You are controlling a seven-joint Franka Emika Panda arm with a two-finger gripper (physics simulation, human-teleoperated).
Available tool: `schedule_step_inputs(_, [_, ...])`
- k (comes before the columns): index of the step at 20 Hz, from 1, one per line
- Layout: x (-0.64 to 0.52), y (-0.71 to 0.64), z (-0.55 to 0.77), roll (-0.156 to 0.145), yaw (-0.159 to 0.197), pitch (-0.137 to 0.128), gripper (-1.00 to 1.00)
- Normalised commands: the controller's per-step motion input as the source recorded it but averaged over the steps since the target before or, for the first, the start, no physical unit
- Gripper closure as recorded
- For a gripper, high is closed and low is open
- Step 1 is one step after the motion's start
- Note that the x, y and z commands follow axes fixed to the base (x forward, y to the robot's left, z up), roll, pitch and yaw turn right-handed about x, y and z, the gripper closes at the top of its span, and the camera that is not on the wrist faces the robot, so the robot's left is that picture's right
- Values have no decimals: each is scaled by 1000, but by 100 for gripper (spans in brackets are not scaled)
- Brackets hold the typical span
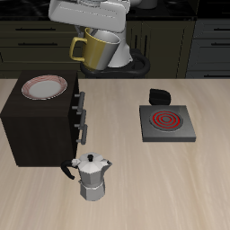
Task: Place the mug on the plate
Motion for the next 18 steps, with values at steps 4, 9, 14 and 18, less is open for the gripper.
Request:
schedule_step_inputs(4, [65,-327,21,18,4,8,100])
schedule_step_inputs(9, [-1,-309,24,21,-4,8,100])
schedule_step_inputs(14, [-60,-291,66,52,-2,5,100])
schedule_step_inputs(18, [-7,-379,-62,39,-24,19,100])
